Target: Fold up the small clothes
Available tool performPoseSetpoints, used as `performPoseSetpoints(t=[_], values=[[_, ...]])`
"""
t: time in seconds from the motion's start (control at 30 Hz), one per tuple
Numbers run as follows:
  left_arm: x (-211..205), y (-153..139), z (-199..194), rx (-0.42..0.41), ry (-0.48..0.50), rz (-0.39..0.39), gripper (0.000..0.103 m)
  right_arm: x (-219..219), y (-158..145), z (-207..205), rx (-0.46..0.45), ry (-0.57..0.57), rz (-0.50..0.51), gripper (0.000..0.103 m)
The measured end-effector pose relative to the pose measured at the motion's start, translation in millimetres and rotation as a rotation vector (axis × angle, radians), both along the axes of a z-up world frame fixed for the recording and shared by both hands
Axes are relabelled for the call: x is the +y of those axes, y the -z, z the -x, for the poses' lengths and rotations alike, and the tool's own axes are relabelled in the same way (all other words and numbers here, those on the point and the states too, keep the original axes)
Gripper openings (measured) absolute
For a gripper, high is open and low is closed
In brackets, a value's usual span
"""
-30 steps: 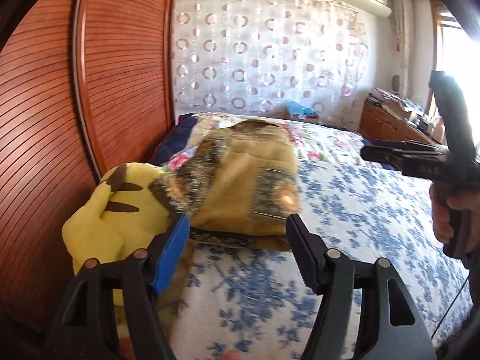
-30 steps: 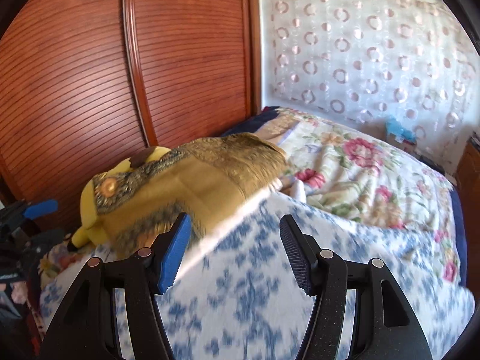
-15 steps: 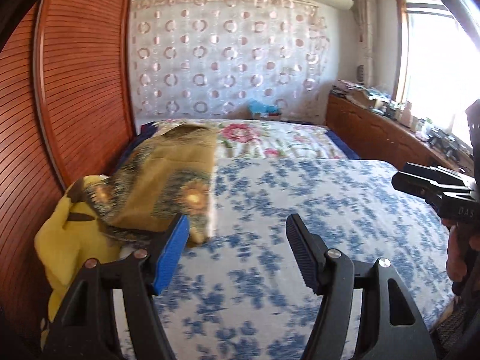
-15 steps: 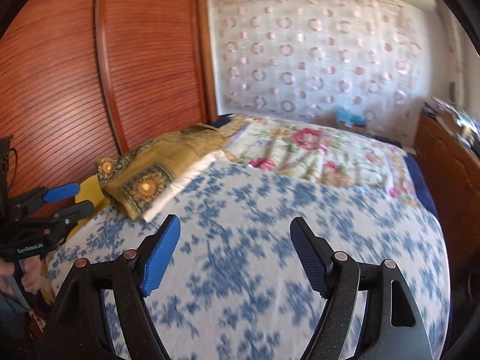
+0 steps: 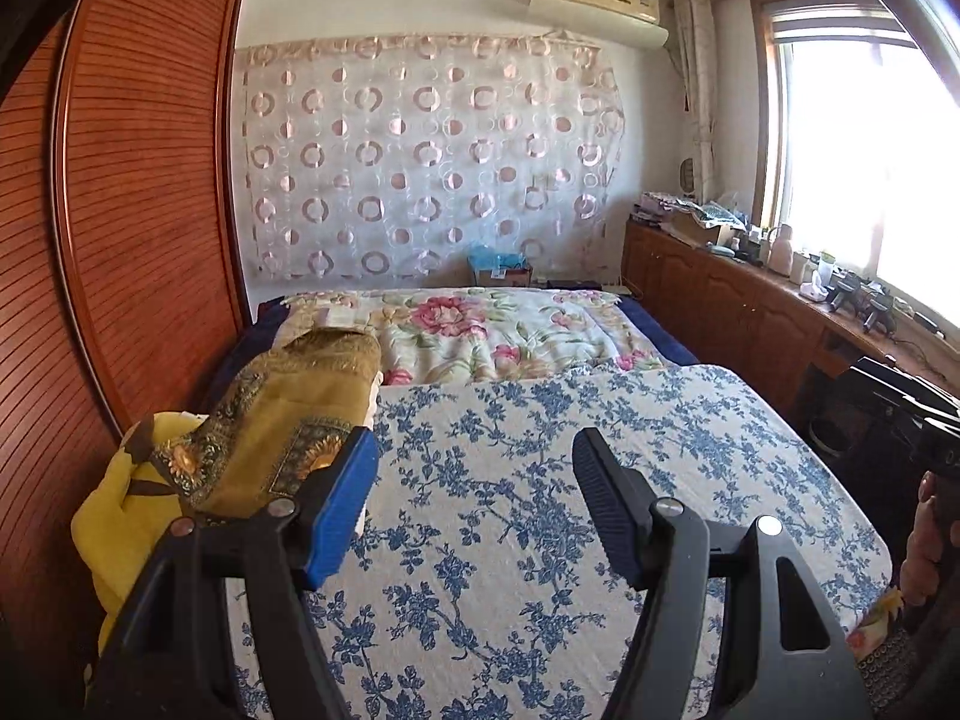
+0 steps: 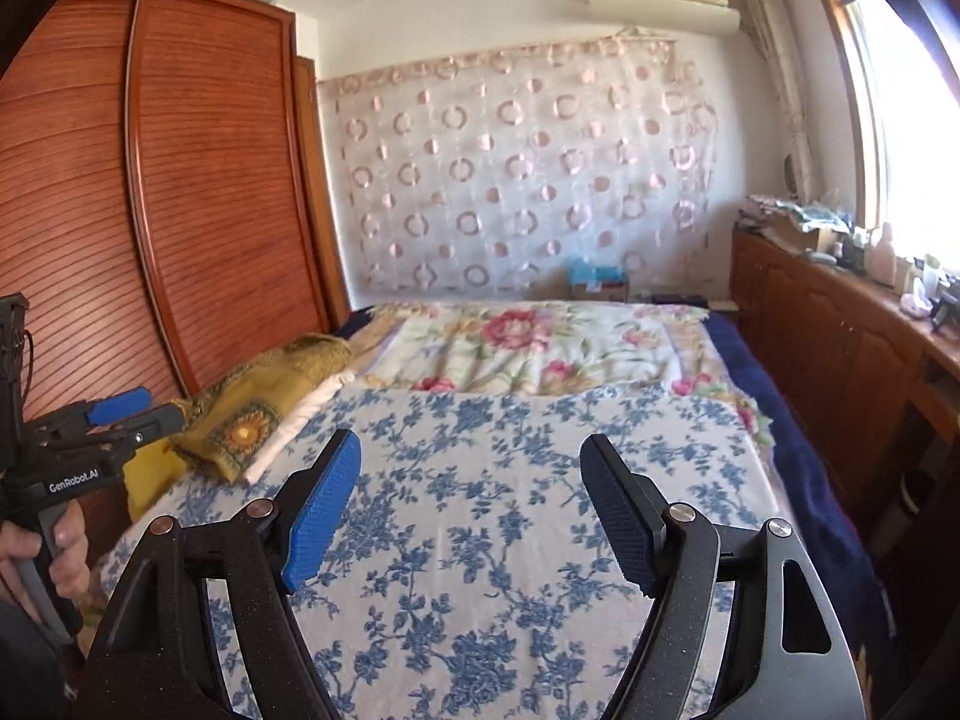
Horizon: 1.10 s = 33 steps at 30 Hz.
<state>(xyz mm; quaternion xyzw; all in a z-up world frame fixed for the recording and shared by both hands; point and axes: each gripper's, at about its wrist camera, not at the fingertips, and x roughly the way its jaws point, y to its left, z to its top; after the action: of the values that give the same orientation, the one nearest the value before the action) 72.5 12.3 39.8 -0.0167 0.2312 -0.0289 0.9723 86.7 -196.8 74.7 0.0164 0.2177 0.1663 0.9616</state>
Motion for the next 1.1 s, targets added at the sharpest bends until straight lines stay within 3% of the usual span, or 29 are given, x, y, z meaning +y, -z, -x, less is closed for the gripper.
performPoseSetpoints(t=[0.33,1.1], values=[[-8,-10,9,-0.029,0.006,-0.012,0.067,-5,-9,13,-0.041,0.043,0.007,0.077],[-9,-13,12,-0.036,0.001,-0.015,0.068,-8,-9,13,-0.041,0.056,0.011,0.077]])
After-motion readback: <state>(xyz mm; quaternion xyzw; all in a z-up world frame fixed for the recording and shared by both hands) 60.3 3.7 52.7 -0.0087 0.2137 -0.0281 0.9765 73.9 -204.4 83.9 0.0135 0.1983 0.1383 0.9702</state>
